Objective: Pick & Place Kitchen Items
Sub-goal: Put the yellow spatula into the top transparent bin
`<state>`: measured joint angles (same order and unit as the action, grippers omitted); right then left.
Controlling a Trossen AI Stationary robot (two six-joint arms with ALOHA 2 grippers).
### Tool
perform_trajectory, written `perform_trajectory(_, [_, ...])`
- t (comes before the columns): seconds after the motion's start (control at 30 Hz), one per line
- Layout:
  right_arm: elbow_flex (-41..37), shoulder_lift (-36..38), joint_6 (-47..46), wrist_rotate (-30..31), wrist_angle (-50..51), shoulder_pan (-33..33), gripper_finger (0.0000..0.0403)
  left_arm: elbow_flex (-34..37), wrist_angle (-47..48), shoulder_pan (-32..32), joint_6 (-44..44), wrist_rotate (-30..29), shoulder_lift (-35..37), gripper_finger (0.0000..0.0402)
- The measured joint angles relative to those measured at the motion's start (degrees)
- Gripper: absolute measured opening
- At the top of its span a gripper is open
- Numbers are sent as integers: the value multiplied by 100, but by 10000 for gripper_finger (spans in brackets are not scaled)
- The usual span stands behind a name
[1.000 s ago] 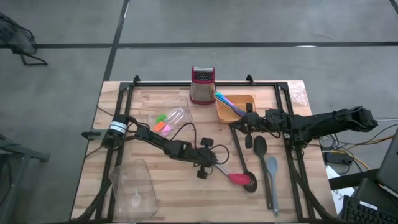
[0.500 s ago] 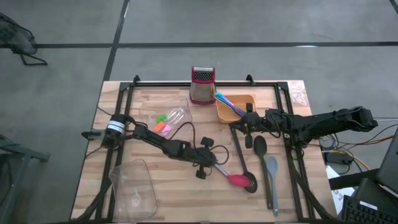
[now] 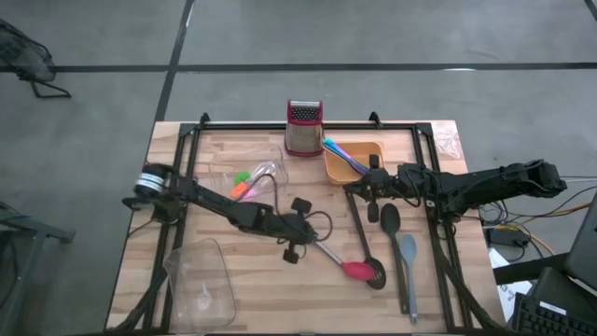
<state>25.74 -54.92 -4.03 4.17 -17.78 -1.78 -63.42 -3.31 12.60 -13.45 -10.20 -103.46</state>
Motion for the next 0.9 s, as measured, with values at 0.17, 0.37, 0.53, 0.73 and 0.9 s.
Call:
perform_trajectory(0.17, [0,0,2,0,2,0,8,651,-14,-25,-12,-424,1003,11])
perform_trajectory(0.37, [0,0,1,1,2,0,8,1480,-14,-141,-14,-811,2324,11])
perform_trajectory(0.53, [0,0,0,2,2,0,8,2225,-291,-615,-265,-1121,3131,12])
perform_trajectory(0.73, [0,0,0,2,2,0,8,3101,-863,-1474,-291,-1093,3665,16])
perform_trajectory(0.9, [0,0,0,2,2,0,8,3559,-1171,-2264,-38,-1025,3783,13])
